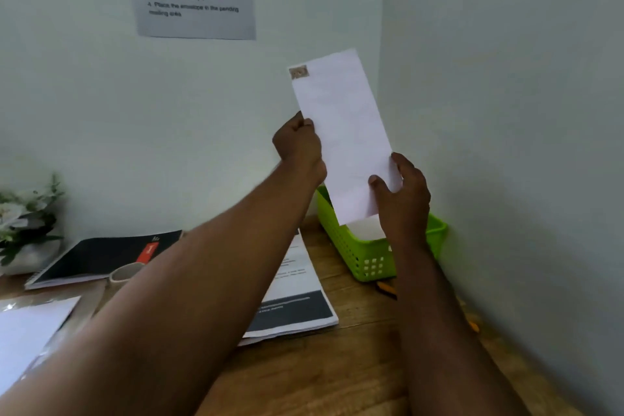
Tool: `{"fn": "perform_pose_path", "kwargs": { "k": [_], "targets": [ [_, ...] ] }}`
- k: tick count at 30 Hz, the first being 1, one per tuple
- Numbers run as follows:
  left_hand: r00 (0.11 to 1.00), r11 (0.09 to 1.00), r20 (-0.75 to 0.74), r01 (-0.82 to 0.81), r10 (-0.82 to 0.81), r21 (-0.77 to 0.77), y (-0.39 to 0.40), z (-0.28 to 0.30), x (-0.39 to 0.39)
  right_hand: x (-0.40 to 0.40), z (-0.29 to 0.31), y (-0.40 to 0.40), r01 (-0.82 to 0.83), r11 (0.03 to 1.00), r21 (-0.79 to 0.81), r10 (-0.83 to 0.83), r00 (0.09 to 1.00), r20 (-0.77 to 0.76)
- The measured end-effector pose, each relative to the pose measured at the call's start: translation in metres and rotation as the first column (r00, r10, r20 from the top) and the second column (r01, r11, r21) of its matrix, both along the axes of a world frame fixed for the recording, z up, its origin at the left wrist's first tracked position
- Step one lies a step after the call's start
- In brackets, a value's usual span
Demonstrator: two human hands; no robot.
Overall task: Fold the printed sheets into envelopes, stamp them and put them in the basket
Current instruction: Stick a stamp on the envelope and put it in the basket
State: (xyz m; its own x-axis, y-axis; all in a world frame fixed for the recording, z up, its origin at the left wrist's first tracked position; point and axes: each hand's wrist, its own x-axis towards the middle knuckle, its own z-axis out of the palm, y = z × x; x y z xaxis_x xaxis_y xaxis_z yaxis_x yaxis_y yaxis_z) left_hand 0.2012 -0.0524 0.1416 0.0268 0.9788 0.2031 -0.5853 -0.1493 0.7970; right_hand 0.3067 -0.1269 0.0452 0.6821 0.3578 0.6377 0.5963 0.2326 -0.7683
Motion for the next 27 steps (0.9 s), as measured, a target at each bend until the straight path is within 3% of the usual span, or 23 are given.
{"fn": "perform_pose_path", "kwargs": {
  "k": [4,8,11,21,25,27],
  "targets": [
    [0.994,0.998,-0.088,0.062,-0.063,-0.023,0.003,-0.017,0.025,0.015,-0.009,-0.003,0.139,0.97,-0.201,-0.131,0.99,0.051],
    [0.968,0.98,-0.189,0.138,-0.164,-0.14,0.011,-0.042,0.043,0.023,-0.016,-0.003,0.248,0.847,-0.471,-0.18,0.966,0.185],
    [0.923,0.955,-0.32,0.129,-0.213,-0.266,0.037,-0.07,0.062,0.021,-0.017,-0.001,0.33,0.746,-0.578,-0.192,0.938,0.288],
    [0.714,0.89,-0.576,0.152,-0.399,-0.429,-0.004,-0.066,0.062,0.018,-0.018,0.002,0.378,0.699,-0.608,-0.249,0.925,0.288],
    [0.769,0.872,-0.481,0.196,-0.42,-0.448,-0.004,-0.077,0.071,0.02,-0.019,0.002,0.361,0.703,-0.612,-0.245,0.932,0.268],
    [0.75,0.881,-0.516,0.187,-0.414,-0.435,-0.001,-0.083,0.076,0.02,-0.019,0.002,0.356,0.702,-0.617,-0.241,0.934,0.265]
  ]
}}
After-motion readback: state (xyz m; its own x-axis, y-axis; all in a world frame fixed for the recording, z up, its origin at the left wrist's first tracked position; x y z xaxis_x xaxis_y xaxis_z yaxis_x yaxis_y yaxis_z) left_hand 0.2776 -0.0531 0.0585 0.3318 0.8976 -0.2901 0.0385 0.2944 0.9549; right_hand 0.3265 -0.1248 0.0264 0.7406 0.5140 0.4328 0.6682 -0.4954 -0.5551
